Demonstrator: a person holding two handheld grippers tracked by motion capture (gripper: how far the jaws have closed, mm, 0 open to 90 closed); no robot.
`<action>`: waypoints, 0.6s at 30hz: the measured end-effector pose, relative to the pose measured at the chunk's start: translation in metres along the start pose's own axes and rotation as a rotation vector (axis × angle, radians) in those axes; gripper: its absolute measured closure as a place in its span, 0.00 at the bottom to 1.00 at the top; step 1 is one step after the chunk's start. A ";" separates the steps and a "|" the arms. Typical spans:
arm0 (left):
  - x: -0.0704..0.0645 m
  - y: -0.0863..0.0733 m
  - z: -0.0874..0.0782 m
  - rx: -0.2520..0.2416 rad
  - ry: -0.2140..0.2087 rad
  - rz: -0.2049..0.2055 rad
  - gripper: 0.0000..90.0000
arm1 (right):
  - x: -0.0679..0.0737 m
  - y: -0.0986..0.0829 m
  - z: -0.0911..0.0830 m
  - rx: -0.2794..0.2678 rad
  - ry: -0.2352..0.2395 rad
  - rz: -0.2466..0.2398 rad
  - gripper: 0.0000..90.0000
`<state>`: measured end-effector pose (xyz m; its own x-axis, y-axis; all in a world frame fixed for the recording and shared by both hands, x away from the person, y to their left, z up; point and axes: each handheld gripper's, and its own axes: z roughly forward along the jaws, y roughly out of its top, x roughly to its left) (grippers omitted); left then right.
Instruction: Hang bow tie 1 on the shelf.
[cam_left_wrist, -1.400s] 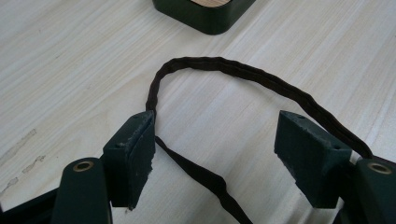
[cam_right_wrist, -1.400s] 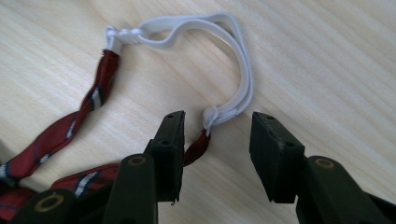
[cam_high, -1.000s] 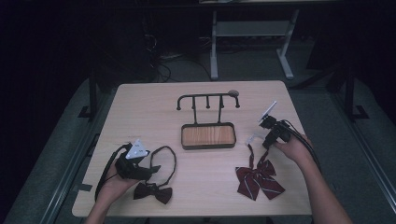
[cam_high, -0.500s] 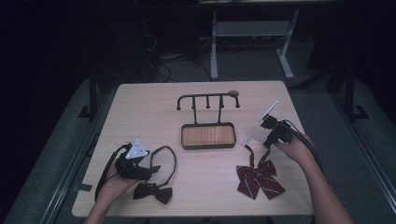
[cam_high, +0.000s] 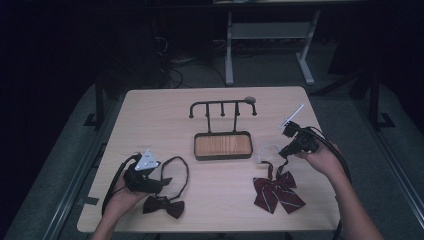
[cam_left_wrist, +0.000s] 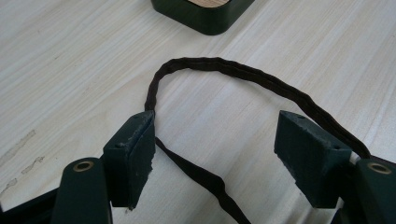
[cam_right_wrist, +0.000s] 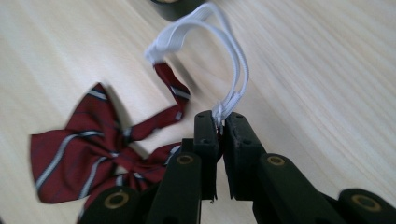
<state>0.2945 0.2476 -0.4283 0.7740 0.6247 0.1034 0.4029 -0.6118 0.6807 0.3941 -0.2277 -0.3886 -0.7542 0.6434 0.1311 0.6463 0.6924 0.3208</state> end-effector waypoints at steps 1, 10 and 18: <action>0.000 0.000 0.000 0.000 0.000 0.000 0.33 | 0.002 0.001 -0.003 -0.004 0.002 -0.008 0.93; 0.000 0.000 0.000 0.003 0.000 -0.001 0.33 | 0.024 0.009 -0.029 -0.035 0.002 -0.088 0.93; 0.001 -0.001 0.000 0.001 0.000 -0.006 0.33 | 0.033 0.016 -0.045 -0.045 0.010 -0.125 0.94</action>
<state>0.2947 0.2483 -0.4286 0.7718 0.6280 0.0994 0.4079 -0.6090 0.6803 0.3746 -0.2099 -0.3367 -0.8297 0.5498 0.0965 0.5417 0.7514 0.3767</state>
